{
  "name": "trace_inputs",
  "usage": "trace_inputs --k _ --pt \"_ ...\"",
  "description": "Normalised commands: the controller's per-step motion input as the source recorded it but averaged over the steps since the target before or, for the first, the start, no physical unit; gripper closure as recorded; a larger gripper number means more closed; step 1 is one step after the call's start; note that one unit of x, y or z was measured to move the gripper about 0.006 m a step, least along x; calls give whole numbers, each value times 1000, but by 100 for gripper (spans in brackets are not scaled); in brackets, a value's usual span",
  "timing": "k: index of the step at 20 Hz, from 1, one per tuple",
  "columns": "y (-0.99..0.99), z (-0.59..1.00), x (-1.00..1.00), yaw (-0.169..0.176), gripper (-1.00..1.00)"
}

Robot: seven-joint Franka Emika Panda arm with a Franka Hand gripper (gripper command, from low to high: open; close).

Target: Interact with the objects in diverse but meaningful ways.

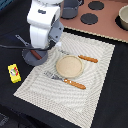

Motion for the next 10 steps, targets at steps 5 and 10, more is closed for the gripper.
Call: trace_inputs --k 5,10 --pt "-121 -422 -933 0 100" --pt "-103 -462 -943 0 100"
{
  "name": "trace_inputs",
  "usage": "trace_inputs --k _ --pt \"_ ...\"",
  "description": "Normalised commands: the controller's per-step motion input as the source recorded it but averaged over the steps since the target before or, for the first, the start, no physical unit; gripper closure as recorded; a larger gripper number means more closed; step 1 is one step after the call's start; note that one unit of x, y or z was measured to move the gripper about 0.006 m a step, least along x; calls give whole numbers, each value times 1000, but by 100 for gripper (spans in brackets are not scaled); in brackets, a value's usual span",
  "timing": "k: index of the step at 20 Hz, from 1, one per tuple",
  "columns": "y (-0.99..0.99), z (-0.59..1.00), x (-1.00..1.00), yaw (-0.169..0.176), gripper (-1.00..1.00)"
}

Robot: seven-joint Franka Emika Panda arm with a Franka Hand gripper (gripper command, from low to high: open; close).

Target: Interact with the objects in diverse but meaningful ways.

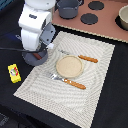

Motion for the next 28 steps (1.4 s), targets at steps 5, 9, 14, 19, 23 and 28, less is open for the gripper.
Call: trace_inputs --k 5,9,14,19,23,28 --pt "-120 -394 -893 0 100" --pt "-42 146 -515 -17 -100" --pt "-32 454 -303 -51 -100" --pt "-88 496 -236 -66 -100" --pt "-353 477 51 -84 -100" --pt "-544 205 118 -71 -100"
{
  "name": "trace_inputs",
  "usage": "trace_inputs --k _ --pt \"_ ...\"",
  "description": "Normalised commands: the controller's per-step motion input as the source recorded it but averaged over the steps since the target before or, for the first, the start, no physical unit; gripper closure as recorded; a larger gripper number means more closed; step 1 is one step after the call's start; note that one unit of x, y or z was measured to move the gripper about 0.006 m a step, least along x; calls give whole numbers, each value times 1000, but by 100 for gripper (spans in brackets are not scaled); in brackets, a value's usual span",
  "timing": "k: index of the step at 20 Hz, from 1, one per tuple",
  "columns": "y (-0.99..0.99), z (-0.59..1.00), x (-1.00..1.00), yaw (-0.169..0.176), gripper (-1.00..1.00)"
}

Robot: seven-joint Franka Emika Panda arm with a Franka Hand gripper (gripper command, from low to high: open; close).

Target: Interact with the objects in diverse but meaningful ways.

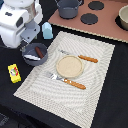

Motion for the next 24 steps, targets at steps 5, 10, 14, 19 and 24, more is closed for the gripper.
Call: trace_inputs --k 5,10,14,19,24 --pt "-701 -146 -279 -6 -100" --pt "-513 -419 -379 0 -100" --pt "-198 -394 -415 0 -100" --pt "357 -38 -174 -2 -100" --pt "431 0 -213 -46 -100"
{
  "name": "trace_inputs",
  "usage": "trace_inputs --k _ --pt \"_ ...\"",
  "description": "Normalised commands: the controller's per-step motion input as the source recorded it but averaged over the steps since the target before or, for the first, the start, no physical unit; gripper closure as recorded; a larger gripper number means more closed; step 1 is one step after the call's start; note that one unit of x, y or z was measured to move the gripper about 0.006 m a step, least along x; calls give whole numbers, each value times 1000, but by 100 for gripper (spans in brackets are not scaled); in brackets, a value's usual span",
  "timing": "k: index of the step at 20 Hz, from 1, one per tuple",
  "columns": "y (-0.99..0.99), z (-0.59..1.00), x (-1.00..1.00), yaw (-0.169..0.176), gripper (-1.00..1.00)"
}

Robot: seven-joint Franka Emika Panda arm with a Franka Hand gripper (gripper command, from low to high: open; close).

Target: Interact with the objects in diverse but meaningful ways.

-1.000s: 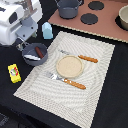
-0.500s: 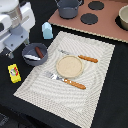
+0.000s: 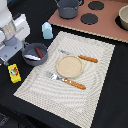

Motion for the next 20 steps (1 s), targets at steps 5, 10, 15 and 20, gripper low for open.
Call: trace_inputs --k 5,10,15,20 --pt "512 2 -55 -68 -100" --pt "328 -64 -9 -116 -100" --pt "191 -171 -147 -79 -100" --pt "80 -227 -207 -61 -100"
